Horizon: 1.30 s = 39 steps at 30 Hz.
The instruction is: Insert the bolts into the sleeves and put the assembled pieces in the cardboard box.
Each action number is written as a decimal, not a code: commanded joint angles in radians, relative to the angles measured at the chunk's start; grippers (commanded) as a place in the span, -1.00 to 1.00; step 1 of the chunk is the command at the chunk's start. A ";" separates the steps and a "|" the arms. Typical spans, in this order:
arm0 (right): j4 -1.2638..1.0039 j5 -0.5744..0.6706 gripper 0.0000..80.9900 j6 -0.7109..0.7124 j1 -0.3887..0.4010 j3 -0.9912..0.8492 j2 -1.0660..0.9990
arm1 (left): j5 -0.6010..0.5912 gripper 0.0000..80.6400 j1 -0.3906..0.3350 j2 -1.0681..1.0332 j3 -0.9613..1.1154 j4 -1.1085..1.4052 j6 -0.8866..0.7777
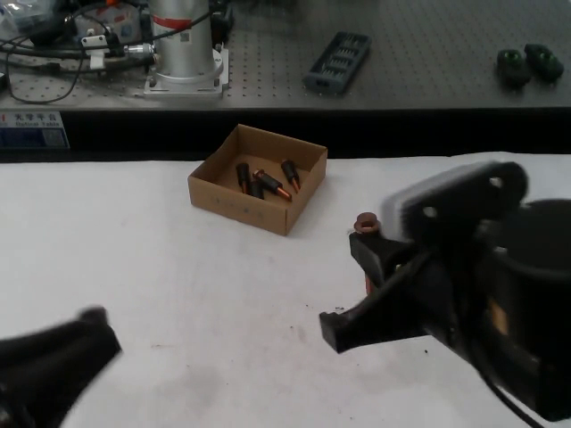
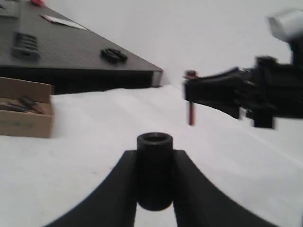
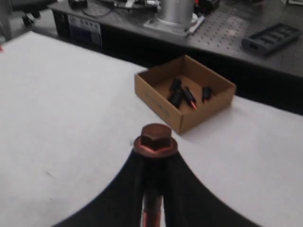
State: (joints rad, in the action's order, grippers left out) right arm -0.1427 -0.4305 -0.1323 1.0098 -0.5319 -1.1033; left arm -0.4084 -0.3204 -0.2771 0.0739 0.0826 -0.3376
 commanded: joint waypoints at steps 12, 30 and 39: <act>-0.477 0.343 -0.84 0.115 -0.037 0.169 0.039 | 0.104 -0.98 -0.009 -0.118 -0.074 0.379 0.055; -0.683 0.621 -0.84 0.152 -0.072 0.169 -0.043 | -0.165 -0.98 -0.153 -1.036 0.052 1.009 0.166; -0.807 0.667 -0.84 0.116 -0.082 0.169 -0.152 | -0.216 -0.98 -0.164 -1.172 0.054 1.163 0.134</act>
State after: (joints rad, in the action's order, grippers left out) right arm -0.9137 0.2040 0.0000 0.9345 -0.3606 -1.2274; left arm -0.5673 -0.4796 -1.4351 0.1184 1.1508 -0.1841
